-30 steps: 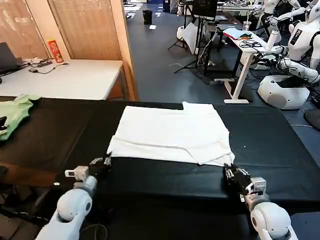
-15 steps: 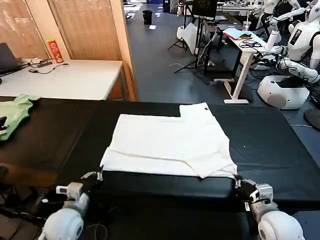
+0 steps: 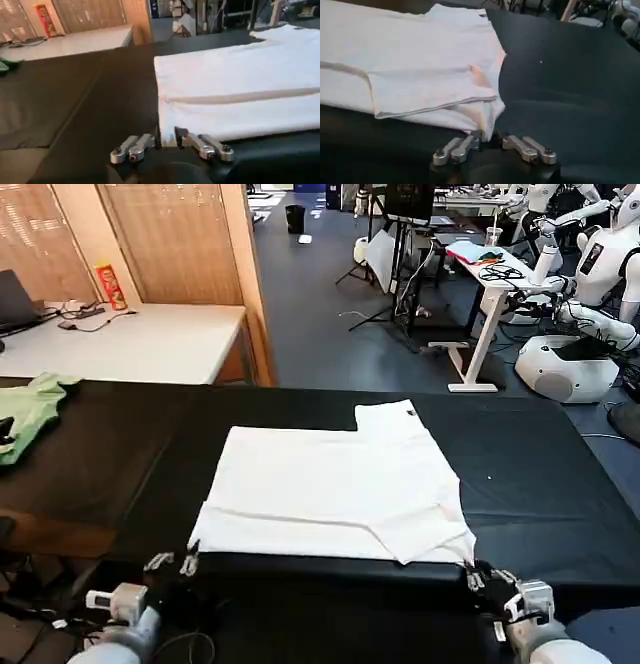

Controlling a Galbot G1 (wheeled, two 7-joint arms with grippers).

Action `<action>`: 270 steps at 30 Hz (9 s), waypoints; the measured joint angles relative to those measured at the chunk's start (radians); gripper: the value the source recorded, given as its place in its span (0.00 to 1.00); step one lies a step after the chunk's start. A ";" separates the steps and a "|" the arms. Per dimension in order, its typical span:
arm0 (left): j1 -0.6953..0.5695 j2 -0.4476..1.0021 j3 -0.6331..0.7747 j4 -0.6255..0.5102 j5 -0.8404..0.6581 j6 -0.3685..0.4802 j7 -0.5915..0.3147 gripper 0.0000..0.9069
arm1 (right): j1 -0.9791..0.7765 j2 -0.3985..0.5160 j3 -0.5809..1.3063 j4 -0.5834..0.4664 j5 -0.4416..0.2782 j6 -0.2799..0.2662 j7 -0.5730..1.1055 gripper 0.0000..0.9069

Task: Fold and organize the clothes.

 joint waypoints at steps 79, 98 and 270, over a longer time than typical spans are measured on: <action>-1.256 -0.118 0.421 1.094 -0.203 0.195 0.119 0.10 | 1.294 0.154 -0.540 -1.323 0.018 0.114 -0.041 0.02; -1.119 0.005 0.363 0.814 -0.296 0.221 0.067 0.09 | 1.068 -0.045 -0.479 -0.882 0.150 0.121 -0.021 0.01; -0.429 -0.018 0.014 0.341 0.096 0.034 0.167 0.00 | 0.455 0.051 -0.171 -0.245 0.027 0.116 0.061 0.97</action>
